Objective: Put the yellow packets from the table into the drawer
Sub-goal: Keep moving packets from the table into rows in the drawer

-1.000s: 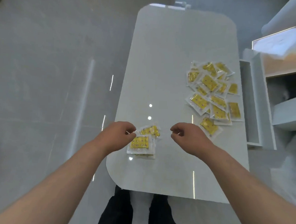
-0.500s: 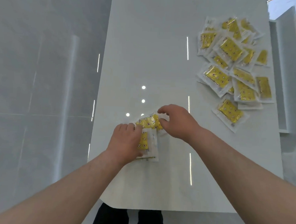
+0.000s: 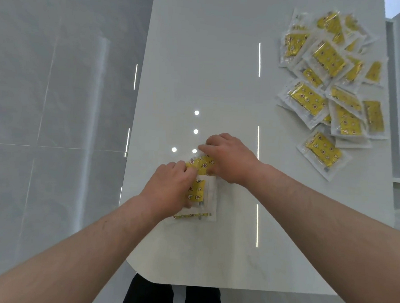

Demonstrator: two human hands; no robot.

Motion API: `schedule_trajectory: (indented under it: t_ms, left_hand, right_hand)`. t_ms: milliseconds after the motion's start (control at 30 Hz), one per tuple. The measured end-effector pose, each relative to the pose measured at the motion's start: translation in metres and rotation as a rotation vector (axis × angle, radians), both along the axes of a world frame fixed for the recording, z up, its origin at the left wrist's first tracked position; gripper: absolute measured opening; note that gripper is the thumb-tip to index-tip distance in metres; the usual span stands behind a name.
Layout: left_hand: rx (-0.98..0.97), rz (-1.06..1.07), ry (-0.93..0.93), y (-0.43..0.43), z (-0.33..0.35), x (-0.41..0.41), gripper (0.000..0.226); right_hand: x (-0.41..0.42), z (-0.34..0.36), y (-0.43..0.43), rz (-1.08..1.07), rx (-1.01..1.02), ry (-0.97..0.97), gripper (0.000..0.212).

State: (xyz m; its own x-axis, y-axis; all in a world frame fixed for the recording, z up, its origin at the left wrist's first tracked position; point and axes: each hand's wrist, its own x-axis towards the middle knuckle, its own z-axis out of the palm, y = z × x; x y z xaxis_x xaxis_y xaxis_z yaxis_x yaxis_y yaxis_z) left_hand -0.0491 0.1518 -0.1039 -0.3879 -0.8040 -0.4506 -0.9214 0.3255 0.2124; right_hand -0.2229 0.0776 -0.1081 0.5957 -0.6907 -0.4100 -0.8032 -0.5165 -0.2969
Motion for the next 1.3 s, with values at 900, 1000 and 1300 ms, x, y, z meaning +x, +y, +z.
schedule_trajectory:
  t_ms: [900,1000,1300]
  left_hand:
    - [0.477,1.041,0.571,-0.002,0.024,0.103,0.017]
    - [0.460,1.052,0.571,0.000,0.020,0.104,0.017]
    - [0.446,1.030,0.533,0.001,0.017,0.104,0.020]
  right_hand:
    - [0.049,0.025,0.067,-0.139,0.442,0.136,0.022]
    - [0.056,0.020,0.083,-0.357,0.358,0.179,0.024]
    - [0.067,0.013,0.114,-0.529,0.183,0.201,0.064]
